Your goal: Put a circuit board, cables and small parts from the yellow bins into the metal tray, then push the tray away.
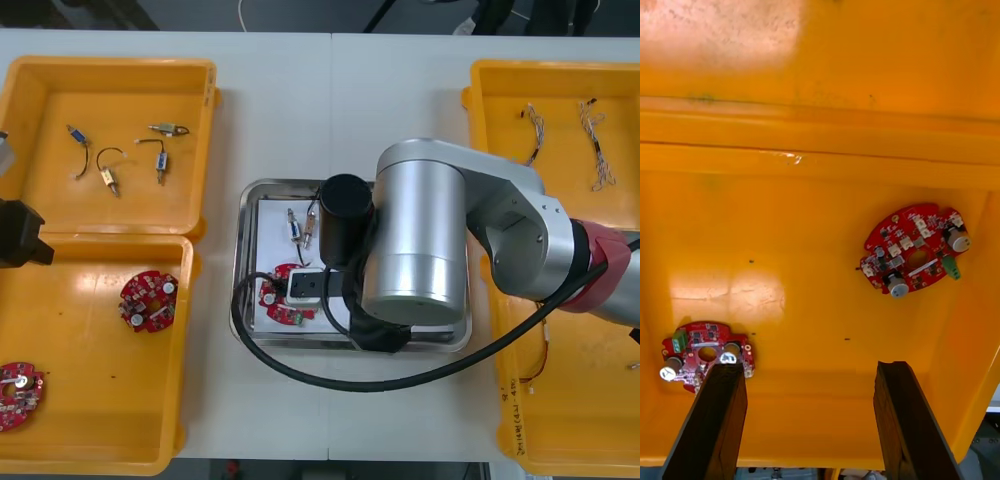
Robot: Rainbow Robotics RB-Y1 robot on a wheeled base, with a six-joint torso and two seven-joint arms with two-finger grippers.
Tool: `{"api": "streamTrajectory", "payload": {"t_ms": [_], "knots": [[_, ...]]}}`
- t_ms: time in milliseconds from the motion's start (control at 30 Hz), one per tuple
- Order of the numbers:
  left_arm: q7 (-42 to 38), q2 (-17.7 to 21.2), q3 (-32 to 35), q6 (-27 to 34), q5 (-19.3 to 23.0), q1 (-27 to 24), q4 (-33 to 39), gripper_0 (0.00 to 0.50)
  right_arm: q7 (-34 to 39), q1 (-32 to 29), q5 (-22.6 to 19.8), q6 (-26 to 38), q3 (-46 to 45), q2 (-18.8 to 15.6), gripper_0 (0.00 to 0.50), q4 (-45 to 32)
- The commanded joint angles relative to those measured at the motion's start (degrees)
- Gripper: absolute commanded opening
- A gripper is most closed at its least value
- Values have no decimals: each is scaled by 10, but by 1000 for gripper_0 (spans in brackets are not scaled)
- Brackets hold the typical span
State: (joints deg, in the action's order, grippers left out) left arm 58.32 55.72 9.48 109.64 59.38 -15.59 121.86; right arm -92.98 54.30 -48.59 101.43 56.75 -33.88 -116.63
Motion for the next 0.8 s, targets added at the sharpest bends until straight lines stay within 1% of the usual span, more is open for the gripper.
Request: {"api": "streamTrajectory", "payload": {"t_ms": [33,233,300,500,800], "knots": [[14,29,19,4,4,14,21,500,-12,-7,17,-7,29,9,500,-22],[10,28,19,4,3,15,21,500,-9,-20,43,-18,53,14,500,-21],[8,28,19,4,4,15,21,500,-8,-32,57,-20,56,20,500,-19],[8,28,19,4,4,15,21,500,-4,-53,80,-26,66,40,500,-3],[8,28,19,4,4,15,21,500,-2,-79,119,-33,74,64,500,-3]]}}
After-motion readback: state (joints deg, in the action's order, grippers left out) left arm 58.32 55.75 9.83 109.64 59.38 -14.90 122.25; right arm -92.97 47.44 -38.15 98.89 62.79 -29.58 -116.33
